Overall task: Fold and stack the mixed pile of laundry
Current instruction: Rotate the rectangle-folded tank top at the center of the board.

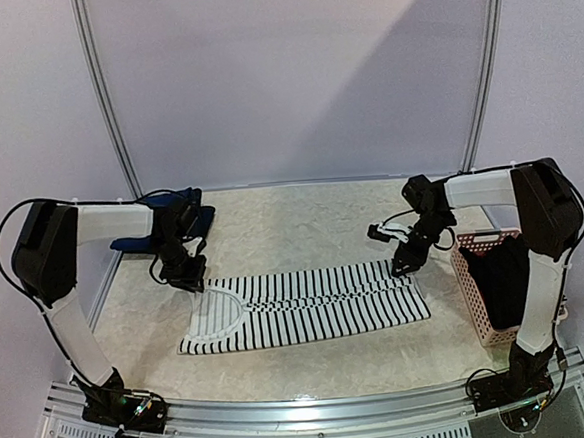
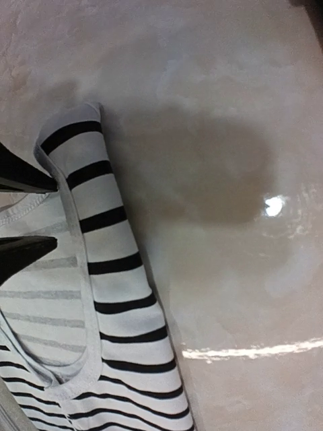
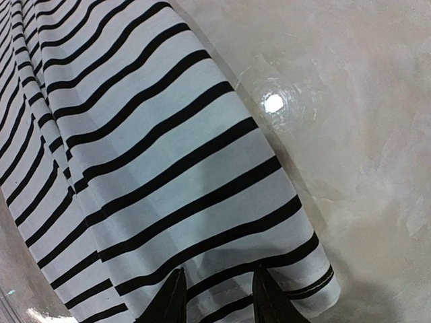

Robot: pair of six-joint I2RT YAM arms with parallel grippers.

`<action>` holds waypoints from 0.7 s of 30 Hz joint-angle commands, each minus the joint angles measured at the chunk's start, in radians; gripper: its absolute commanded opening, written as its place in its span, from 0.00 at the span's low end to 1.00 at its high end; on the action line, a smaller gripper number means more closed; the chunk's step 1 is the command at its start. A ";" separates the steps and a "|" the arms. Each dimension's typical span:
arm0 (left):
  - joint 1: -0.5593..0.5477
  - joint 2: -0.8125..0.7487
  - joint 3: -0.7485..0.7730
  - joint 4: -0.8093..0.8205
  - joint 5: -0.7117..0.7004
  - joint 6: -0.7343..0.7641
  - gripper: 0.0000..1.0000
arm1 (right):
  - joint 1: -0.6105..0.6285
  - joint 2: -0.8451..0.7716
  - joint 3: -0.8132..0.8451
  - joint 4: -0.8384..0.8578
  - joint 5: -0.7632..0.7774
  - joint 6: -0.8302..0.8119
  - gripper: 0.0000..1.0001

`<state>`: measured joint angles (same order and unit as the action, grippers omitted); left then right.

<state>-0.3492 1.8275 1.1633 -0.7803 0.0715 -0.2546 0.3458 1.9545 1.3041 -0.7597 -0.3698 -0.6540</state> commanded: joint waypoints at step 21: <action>0.024 0.280 0.342 -0.034 -0.052 0.077 0.21 | 0.020 0.000 -0.120 -0.131 0.195 0.009 0.28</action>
<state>-0.3328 2.0277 1.3907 -0.8074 0.0273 -0.2115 0.3496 1.9503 1.2663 -0.7319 -0.2592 -0.6556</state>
